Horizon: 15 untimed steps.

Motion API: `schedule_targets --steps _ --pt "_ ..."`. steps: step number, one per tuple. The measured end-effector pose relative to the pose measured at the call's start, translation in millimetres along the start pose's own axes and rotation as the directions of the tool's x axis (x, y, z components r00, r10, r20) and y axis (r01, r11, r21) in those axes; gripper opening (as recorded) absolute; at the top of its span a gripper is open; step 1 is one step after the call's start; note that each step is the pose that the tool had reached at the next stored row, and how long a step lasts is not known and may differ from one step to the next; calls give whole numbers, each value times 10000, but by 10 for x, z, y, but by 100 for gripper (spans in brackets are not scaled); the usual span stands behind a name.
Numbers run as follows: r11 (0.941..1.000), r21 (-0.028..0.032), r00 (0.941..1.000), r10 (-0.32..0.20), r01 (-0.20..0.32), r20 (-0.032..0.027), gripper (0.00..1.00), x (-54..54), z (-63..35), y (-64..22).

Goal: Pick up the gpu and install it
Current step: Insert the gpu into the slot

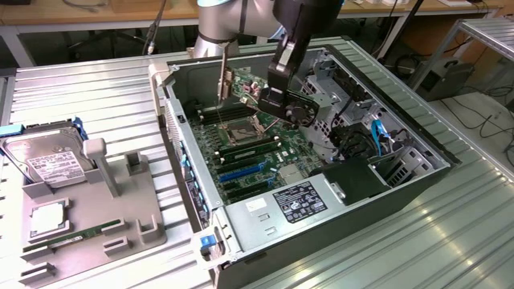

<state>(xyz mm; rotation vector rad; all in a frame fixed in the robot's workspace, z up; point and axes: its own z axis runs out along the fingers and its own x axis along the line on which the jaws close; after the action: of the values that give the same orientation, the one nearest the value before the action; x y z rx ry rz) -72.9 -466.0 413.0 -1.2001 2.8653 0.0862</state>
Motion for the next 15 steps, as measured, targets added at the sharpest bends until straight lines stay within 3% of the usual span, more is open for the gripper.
schedule_targets --steps 3,8,13,14,15 --pt "9977 -21 9977 -680 680 -9 26 1 18 -1" --pt "9861 -55 9861 -1659 1659 -23 26 2 44 -2" --pt "9643 -97 9643 -2649 2648 -37 26 4 74 -3" --pt "9549 -112 9549 -2968 2967 -42 26 4 84 -3" --pt "9491 -120 9491 -3148 3148 -45 26 5 90 -4"
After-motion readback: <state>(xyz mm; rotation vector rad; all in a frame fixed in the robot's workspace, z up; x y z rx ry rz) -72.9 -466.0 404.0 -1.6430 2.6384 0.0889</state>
